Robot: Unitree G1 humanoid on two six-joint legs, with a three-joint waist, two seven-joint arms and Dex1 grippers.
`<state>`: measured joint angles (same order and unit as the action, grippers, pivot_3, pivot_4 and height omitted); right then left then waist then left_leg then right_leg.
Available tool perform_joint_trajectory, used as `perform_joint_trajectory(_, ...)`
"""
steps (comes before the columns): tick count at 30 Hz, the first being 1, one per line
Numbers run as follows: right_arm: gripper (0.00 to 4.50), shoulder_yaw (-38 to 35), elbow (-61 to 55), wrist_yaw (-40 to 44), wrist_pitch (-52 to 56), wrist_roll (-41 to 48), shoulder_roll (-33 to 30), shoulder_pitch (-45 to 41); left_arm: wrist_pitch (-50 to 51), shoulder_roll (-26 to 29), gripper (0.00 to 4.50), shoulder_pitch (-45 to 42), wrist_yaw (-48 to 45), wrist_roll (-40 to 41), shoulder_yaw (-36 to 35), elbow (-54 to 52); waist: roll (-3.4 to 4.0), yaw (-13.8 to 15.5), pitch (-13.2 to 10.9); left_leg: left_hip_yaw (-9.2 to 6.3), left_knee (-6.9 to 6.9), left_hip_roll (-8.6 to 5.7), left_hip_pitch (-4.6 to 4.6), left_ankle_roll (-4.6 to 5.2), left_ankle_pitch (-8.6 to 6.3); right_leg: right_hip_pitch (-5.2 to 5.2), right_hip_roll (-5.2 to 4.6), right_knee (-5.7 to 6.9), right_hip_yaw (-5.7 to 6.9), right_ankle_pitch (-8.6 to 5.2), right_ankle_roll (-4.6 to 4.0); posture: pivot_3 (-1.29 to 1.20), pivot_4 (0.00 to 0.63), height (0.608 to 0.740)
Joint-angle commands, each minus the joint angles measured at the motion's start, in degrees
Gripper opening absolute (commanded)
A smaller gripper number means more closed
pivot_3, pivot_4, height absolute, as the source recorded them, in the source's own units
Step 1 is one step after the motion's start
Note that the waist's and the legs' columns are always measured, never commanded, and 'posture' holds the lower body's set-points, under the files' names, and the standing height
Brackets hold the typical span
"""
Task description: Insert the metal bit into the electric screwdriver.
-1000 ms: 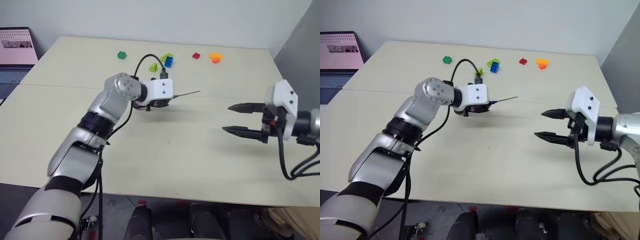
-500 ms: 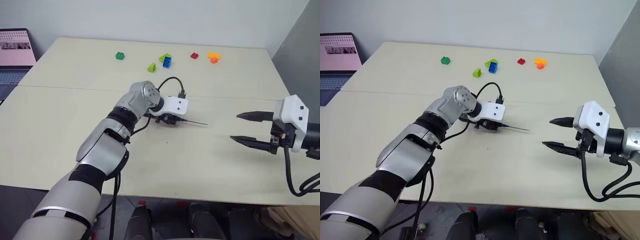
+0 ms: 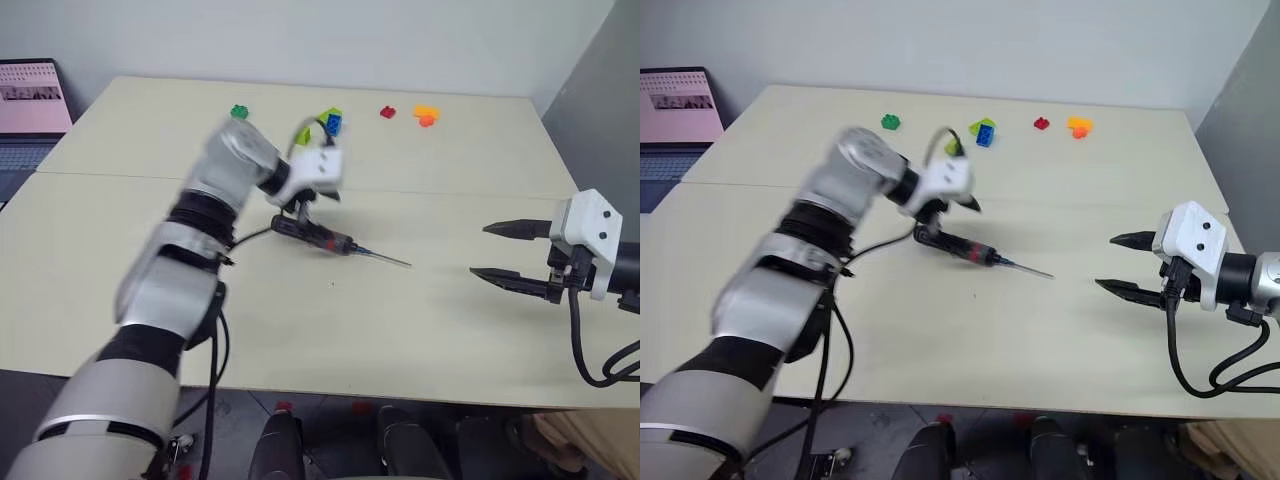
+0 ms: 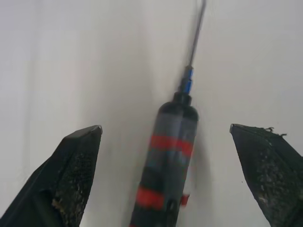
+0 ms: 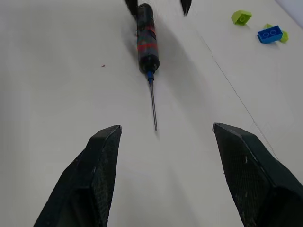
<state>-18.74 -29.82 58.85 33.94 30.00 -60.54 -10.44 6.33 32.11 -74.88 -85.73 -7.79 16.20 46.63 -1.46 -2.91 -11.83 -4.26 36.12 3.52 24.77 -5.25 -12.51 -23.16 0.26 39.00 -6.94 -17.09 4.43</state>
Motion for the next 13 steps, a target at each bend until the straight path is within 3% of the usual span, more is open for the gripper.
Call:
perform_joint_trajectory(1, 3.24, -0.7, 1.7, 0.6, -4.5, -1.7, 0.5, 0.9, 12.5, 8.7, 4.46, 6.0, -2.3, 5.4, -6.5, -13.7, 0.02, -0.4, 0.0, 0.0, 0.0, 0.03, -0.02, -0.02, 0.01, 0.02, 0.0, 0.01, 0.02, 0.0, 0.0, 0.0, 0.15, 0.74)
perform_joint_trajectory(3, 3.24, -0.3, 2.5, 2.2, -5.4, -2.4, -0.6, 2.4, 21.5, 13.8, 4.46, 12.4, -3.8, 9.8, -10.5, -23.7, 0.03, -0.4, 0.0, 0.0, 0.01, 0.04, -0.04, -0.06, 0.04, 0.03, 0.0, 0.04, 0.03, 0.0, 0.0, 0.0, 0.15, 0.74)
perform_joint_trajectory(6, 3.24, 0.0, 3.5, 4.1, -5.9, -2.1, -1.5, 3.2, 26.3, 20.3, 4.46, 22.6, -3.5, 12.2, -14.4, -34.9, 0.02, -0.4, 0.0, -0.05, 0.04, 0.09, -0.04, -0.12, 0.07, 0.05, 0.0, 0.11, 0.09, 0.0, 0.0, 0.0, 0.15, 0.74)
perform_joint_trajectory(10, 3.24, 1.5, 5.9, 6.2, -7.3, -2.5, -2.2, 2.2, 30.1, 27.5, 4.46, 35.8, -1.6, 15.6, -20.9, -43.5, 0.01, -0.4, 0.0, -0.07, 0.08, 0.12, -0.07, -0.23, 0.13, 0.07, 0.01, 0.13, 0.12, 0.01, -0.02, 0.0, 0.15, 0.74)
perform_joint_trajectory(13, 3.24, 2.8, 7.2, 7.1, -8.4, -2.8, -2.1, 1.1, 32.5, 29.7, 4.46, 43.0, -0.8, 19.1, -24.9, -46.9, 0.0, -0.1, 0.0, -0.1, 0.14, 0.1, -0.08, -0.18, 0.18, 0.11, 0.02, 0.14, 0.15, 0.01, -0.02, 0.0, 0.15, 0.74)
